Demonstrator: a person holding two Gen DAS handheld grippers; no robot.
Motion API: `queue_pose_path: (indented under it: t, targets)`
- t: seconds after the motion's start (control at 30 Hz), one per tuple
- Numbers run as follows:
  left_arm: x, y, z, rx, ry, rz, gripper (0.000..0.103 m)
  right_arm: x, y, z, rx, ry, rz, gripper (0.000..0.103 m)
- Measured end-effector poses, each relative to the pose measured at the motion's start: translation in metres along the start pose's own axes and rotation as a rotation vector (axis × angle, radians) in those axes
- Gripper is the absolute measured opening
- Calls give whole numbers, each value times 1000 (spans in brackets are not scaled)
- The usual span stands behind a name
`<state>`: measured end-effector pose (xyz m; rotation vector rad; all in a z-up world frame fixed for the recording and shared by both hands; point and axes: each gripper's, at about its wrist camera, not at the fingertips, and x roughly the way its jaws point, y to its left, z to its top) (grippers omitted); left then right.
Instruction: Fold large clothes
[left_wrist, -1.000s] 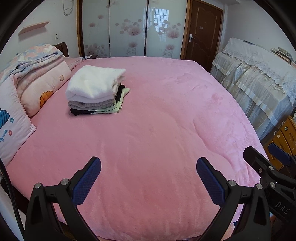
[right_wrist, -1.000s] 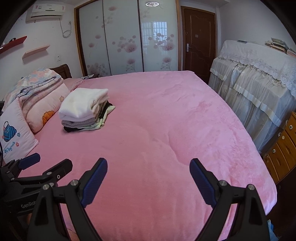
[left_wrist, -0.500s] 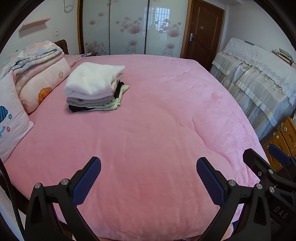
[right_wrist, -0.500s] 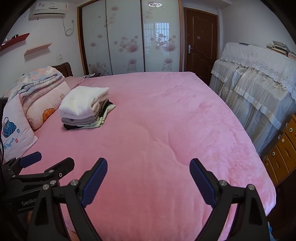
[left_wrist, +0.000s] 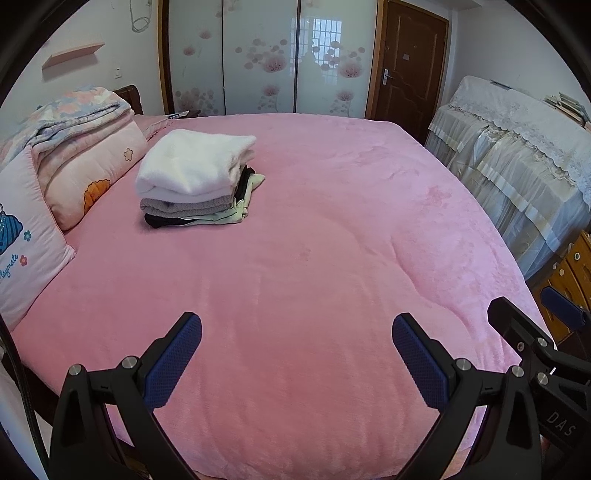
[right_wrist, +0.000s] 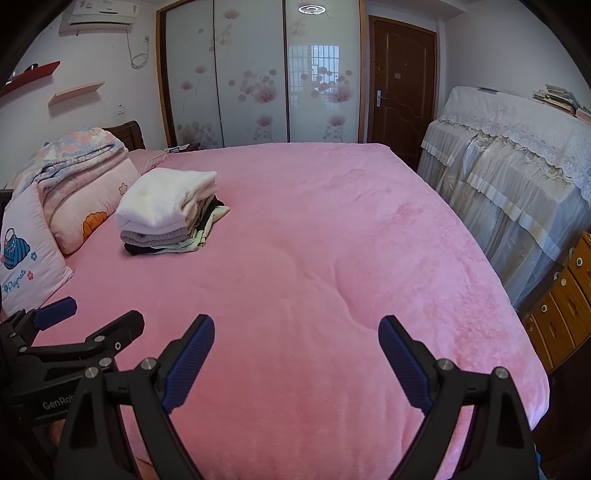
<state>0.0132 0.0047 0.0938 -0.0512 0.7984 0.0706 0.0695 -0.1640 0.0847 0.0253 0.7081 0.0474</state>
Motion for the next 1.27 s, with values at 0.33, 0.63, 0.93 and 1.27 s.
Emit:
queue_pose_path:
  t: [0.33, 0.63, 0.93, 1.27]
  targets:
    - [3, 2, 0, -23, 2, 1, 102, -1, 3, 0, -16, -8, -9, 91]
    - [7, 6, -1, -37, 15, -2, 102, 2, 1, -2, -18, -2, -5, 91]
    - [12, 6, -2, -45, 21, -1, 102, 8, -4, -2, -5, 12, -1, 91]
    - [18, 12, -3, -62, 41, -18, 102, 12, -6, -2, -7, 18, 1, 91]
